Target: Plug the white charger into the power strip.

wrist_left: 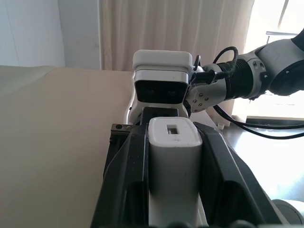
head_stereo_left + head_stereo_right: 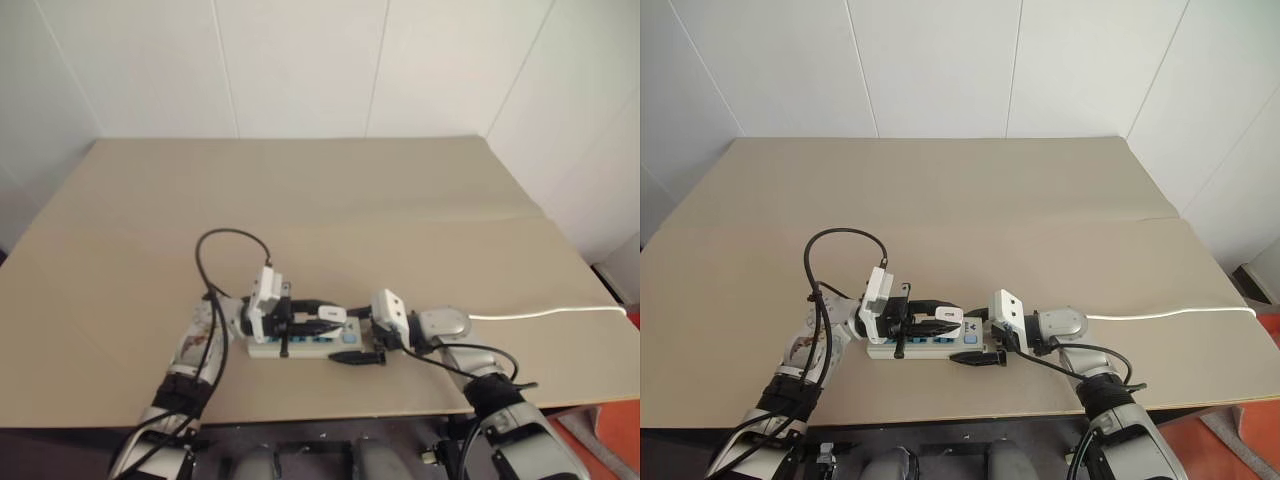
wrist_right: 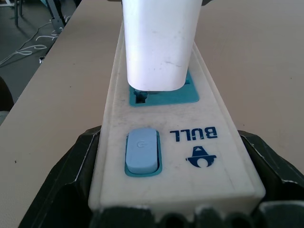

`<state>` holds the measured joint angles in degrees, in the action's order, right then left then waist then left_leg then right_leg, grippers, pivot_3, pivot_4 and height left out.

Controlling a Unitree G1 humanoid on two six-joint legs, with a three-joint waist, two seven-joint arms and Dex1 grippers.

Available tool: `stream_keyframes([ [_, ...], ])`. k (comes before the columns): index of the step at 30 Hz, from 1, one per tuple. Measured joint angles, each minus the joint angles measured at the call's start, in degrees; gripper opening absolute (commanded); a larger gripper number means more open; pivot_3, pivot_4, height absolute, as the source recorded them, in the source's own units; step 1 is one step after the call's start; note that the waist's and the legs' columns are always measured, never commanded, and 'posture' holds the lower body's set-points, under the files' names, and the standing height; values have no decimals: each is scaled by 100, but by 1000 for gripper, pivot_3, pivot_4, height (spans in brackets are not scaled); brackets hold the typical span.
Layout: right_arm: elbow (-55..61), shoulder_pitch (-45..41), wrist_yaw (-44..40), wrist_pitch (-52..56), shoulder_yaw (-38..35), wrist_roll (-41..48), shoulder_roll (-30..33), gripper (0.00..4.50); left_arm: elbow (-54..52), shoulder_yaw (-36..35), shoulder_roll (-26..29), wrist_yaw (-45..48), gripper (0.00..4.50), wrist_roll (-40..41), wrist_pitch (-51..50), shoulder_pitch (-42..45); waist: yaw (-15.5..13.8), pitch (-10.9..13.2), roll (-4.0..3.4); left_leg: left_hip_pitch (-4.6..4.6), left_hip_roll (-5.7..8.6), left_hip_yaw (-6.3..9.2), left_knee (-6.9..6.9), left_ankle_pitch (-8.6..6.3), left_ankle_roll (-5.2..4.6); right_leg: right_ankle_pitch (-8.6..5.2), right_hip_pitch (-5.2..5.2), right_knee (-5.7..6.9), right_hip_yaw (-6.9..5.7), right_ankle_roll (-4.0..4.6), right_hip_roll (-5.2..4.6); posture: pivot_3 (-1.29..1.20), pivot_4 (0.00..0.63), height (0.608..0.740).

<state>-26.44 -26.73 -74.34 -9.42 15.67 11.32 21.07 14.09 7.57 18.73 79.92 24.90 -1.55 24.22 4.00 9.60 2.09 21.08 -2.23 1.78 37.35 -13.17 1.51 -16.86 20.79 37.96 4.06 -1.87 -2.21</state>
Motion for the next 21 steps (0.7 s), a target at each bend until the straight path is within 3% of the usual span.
stream_keyframes([
  [21, 49, -4, 7, 0, 64, -2, -2, 3463, -71, 13, 115, 59, 1015, -10, 29, -244, 13, 0, 0, -3, -15, -2, -37, 0, 0, 0, 3, -32, 6, 1, 16, 0, 150, 740],
])
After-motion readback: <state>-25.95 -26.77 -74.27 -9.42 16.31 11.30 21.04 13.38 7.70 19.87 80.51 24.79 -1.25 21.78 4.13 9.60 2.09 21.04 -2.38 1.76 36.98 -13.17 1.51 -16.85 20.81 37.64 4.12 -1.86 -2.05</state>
